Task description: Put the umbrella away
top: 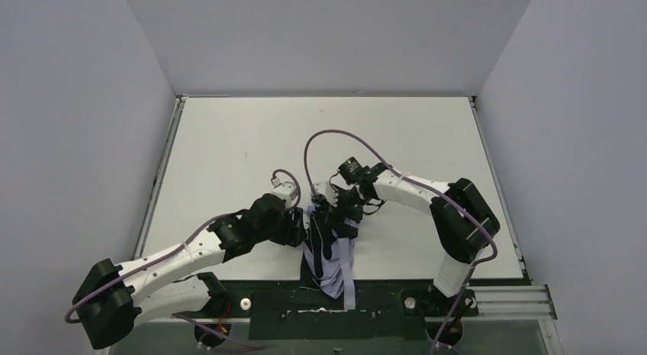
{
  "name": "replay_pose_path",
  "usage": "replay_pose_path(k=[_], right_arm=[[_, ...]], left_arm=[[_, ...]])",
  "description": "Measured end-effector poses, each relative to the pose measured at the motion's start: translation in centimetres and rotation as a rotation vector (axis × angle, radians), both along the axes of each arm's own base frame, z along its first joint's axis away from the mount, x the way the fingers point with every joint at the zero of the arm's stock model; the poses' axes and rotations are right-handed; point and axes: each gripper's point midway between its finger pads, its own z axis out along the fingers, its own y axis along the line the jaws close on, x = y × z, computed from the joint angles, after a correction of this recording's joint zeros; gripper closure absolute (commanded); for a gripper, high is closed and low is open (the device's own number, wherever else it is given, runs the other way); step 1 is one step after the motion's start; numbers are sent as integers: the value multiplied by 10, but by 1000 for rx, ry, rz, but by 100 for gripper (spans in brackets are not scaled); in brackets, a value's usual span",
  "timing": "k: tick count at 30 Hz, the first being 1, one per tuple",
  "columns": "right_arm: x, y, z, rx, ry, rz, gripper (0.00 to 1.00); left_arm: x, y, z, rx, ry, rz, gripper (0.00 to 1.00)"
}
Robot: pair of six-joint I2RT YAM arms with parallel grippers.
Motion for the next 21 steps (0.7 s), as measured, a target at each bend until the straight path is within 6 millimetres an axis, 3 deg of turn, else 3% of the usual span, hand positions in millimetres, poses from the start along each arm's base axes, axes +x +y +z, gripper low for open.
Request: replay_pose_path(k=[7, 15, 21], right_arm=[[3, 1, -6, -63, -84, 8, 25], [12, 4, -11, -123, -175, 29, 63], [18, 5, -12, -146, -264, 40, 72]], left_arm=[[8, 22, 20, -33, -32, 74, 48], [19, 52, 32, -34, -35, 176, 37], [44, 72, 67, -56, -82, 248, 31]])
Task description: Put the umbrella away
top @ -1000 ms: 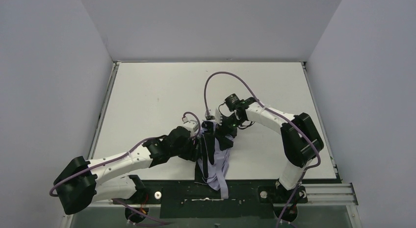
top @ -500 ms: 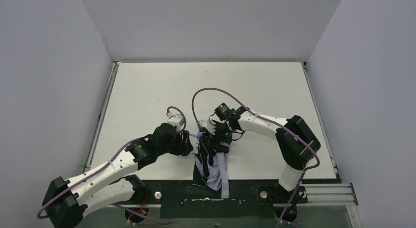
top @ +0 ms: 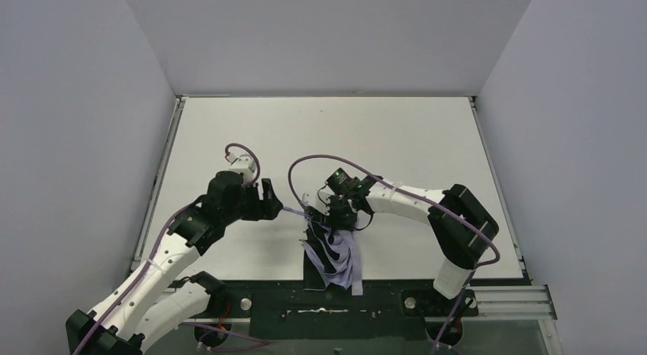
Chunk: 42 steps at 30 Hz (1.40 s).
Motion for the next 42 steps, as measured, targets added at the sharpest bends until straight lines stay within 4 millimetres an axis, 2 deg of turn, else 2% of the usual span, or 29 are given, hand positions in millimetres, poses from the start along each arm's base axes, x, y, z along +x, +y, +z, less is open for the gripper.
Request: replay_pose_path(k=[5, 11, 18, 25, 30, 35, 39, 42], right_arm=[[1, 5, 1, 36, -140, 86, 78], [7, 10, 5, 91, -324, 194, 82], [13, 11, 10, 138, -526, 252, 83], [15, 11, 12, 136, -665, 266, 83], [19, 7, 14, 126, -708, 244, 83], [19, 3, 16, 121, -721, 233, 83], [20, 3, 16, 125, -726, 231, 83], [20, 3, 16, 126, -726, 231, 83]], left_arm=[[23, 13, 31, 4, -71, 32, 29], [35, 12, 30, 54, -63, -36, 26], [50, -11, 16, 103, 41, -226, 12], [56, -41, -3, 44, 134, -376, 9], [45, -60, -23, 46, 190, -478, 8], [29, -80, -37, 93, 174, -629, 7], [32, -89, -48, 87, 158, -703, 6], [32, -94, -65, 84, 192, -750, 6]])
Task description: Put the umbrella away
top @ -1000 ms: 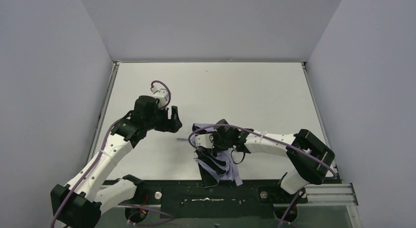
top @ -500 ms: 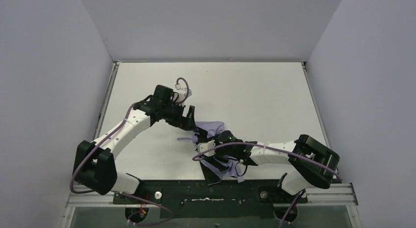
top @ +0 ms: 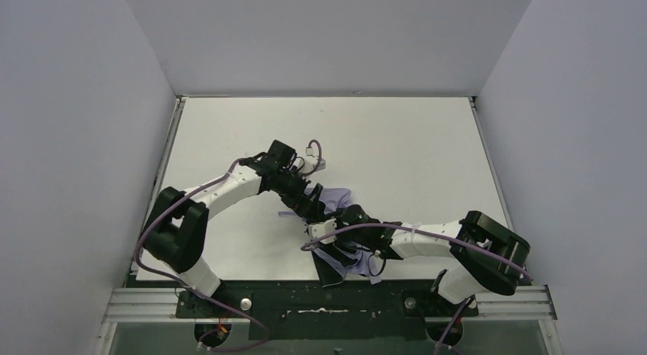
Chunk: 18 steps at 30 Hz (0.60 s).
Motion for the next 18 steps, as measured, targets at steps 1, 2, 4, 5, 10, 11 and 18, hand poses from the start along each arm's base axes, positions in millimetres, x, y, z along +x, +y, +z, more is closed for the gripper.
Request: replay_pose_path(k=[1, 2, 4, 5, 10, 11, 18], right_arm=[[0, 0, 0, 0, 0, 0, 83], [0, 0, 0, 0, 0, 0, 83], [0, 0, 0, 0, 0, 0, 83], [0, 0, 0, 0, 0, 0, 83], [0, 0, 1, 1, 0, -1, 83], [0, 0, 1, 1, 0, -1, 83], [0, -3, 1, 10, 5, -21, 83]], left_arm=[[0, -2, -7, 4, 19, -15, 6], [0, -4, -12, 7, 35, -27, 6], [-1, -8, -22, 7, 76, -52, 5], [-2, -10, -25, 6, 92, -65, 5], [-10, -18, -32, -1, 131, -118, 5], [-11, -19, -33, 1, 134, -128, 5], [-14, -24, -40, 21, 120, -181, 21]])
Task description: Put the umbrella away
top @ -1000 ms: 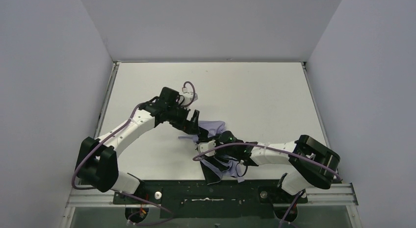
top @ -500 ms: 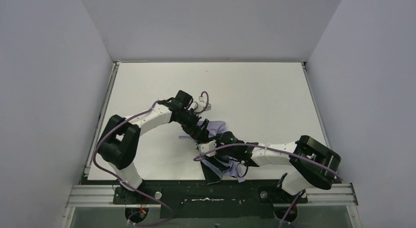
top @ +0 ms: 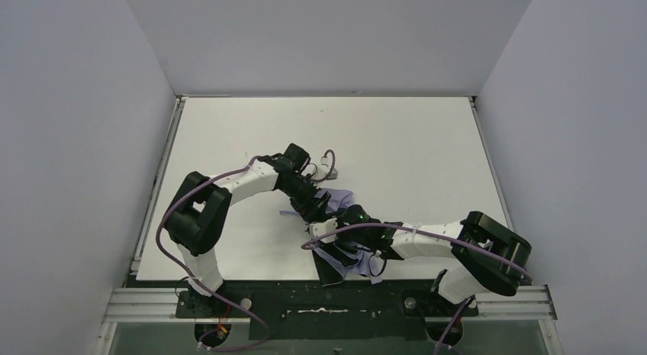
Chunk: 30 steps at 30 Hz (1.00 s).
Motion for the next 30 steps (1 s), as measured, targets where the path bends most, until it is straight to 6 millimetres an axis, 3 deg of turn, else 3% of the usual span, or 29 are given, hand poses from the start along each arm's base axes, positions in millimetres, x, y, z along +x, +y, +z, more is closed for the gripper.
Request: replay_pose_path(k=[5, 11, 13, 16, 19, 23, 30], right_arm=[[0, 0, 0, 9, 4, -14, 82], [2, -1, 1, 18, 3, -29, 79], [3, -1, 2, 20, 1, -33, 72], [4, -1, 3, 23, -7, -37, 52], [5, -3, 6, 29, -17, -47, 39], [3, -6, 20, 46, -31, -43, 29], [-12, -21, 64, 108, -43, -31, 26]], left_arm=[[0, 2, -6, 38, -52, -35, 43], [-7, 6, -10, 61, -98, -71, 62], [-8, 7, -9, 64, -119, -84, 71], [-9, 7, -7, 70, -144, -100, 83], [-7, 8, -7, 84, -163, -98, 94], [-4, 9, -6, 89, -182, -96, 100], [5, 9, -2, 98, -238, -90, 100]])
